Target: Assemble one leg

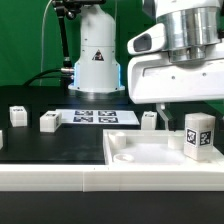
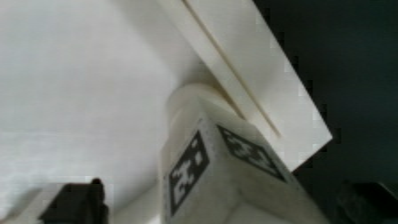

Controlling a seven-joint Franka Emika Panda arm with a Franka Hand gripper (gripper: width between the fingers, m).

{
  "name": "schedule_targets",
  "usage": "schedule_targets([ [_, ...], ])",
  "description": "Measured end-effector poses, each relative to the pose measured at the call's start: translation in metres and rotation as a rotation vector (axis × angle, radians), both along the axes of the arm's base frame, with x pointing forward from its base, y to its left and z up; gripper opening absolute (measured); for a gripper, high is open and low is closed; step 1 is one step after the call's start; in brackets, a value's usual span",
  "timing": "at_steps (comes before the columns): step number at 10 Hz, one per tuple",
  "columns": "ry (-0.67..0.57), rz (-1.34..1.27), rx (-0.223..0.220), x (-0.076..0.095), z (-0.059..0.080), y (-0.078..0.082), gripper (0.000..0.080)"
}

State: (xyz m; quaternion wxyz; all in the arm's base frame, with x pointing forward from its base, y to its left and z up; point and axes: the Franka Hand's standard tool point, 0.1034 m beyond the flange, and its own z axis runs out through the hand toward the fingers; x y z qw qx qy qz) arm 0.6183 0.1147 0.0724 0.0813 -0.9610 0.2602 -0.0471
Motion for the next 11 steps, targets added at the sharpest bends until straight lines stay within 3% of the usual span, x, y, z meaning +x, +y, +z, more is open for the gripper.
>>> schedule_targets([
  [4, 0.015, 0.360, -0.100, -0.003, -0.001, 0.008, 0.0648],
  [9, -0.066, 0.615, -0.140, 0.005, 0.003, 0.009, 0.0648],
  [11, -0.119, 0.741, -0.172, 0.008, 0.002, -0.003, 0.0648],
])
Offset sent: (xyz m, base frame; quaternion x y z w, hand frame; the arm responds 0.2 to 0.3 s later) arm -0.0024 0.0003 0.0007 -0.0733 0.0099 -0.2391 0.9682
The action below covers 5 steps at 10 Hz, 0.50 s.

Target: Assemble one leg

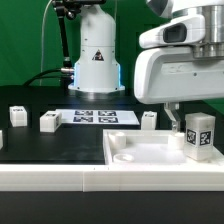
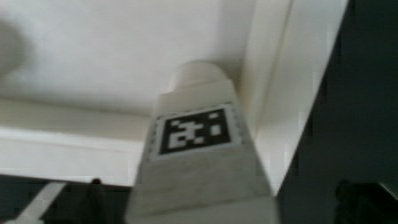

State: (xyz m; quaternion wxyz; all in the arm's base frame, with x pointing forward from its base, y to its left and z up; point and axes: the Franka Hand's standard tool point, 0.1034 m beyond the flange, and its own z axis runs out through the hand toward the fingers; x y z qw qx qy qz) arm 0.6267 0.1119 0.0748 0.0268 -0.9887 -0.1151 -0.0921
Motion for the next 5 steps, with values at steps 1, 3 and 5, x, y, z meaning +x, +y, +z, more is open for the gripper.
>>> schedule_targets([
  [1, 0.003, 0.005, -0.003, -0.0007, -0.0006, 0.0005, 0.0602],
  [3, 0.004, 0.005, -0.003, -0.0007, -0.0009, 0.0001, 0.0426],
  [5, 0.005, 0.005, -0.003, -0.0009, -0.0013, 0.0001, 0.0289],
])
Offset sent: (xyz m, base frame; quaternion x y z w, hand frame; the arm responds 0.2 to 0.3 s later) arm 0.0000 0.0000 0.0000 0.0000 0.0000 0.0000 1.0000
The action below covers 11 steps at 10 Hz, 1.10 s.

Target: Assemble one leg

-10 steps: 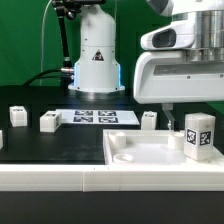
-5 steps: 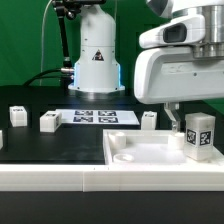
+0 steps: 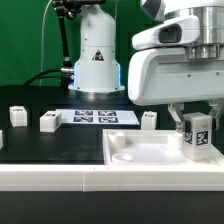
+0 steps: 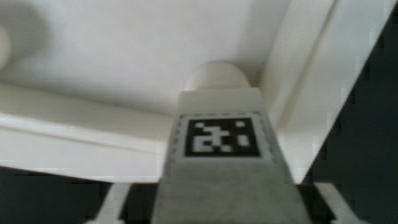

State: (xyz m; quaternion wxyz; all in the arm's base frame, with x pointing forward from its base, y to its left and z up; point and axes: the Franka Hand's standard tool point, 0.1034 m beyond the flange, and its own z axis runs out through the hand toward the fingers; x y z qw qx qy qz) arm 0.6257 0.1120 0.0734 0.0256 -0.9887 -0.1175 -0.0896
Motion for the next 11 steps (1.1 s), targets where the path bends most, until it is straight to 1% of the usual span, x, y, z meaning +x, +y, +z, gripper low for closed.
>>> schedule_targets([
  [3, 0.003, -0.028, 0.006, -0.0001, -0.0003, 0.0001, 0.0289],
  [4, 0.005, -0.079, 0.016, 0.0000, -0.0005, -0.0001, 0.0289],
  [5, 0.000, -0.221, 0.052, 0.0004, -0.0009, -0.0008, 0.0289],
  [8, 0.014, -0.571, 0.138, -0.0005, -0.0019, 0.0023, 0.0290],
  [9, 0.024, -0.688, 0.156, -0.0010, -0.0023, 0.0019, 0.0290],
  [11, 0.038, -0.936, 0.207, -0.0024, -0.0035, 0.0029, 0.0292],
])
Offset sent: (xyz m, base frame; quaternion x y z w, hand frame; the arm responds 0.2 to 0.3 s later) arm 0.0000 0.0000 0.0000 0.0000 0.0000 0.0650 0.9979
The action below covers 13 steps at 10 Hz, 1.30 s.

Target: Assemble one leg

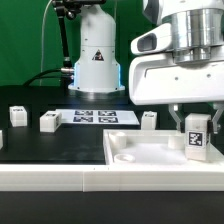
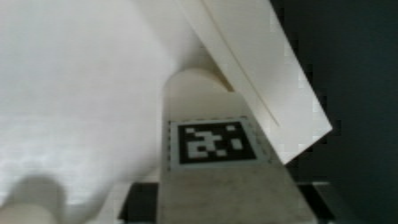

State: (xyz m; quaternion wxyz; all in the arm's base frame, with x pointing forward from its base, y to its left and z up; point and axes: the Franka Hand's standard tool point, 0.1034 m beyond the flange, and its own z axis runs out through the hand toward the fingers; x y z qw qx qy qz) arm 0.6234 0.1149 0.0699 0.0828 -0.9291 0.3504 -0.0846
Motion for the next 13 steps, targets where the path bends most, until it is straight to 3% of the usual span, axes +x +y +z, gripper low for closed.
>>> schedule_targets([
  [2, 0.021, -0.218, 0.035, -0.0011, -0.0001, 0.0003, 0.0294],
  [7, 0.049, -0.463, 0.113, -0.0028, -0.0004, 0.0006, 0.0295],
  [8, 0.048, -0.458, 0.112, -0.0027, -0.0005, 0.0007, 0.0368],
  [9, 0.044, -0.416, 0.103, -0.0028, -0.0007, 0.0005, 0.0368],
  [10, 0.040, -0.381, 0.095, -0.0028, -0.0008, 0.0000, 0.0553],
  [11, 0.030, -0.275, 0.070, -0.0026, -0.0008, -0.0008, 0.0553],
  [12, 0.015, -0.136, 0.038, -0.0023, -0.0012, -0.0035, 0.0629],
  [13, 0.003, 0.000, 0.007, -0.0027, -0.0025, -0.0058, 0.0643],
])
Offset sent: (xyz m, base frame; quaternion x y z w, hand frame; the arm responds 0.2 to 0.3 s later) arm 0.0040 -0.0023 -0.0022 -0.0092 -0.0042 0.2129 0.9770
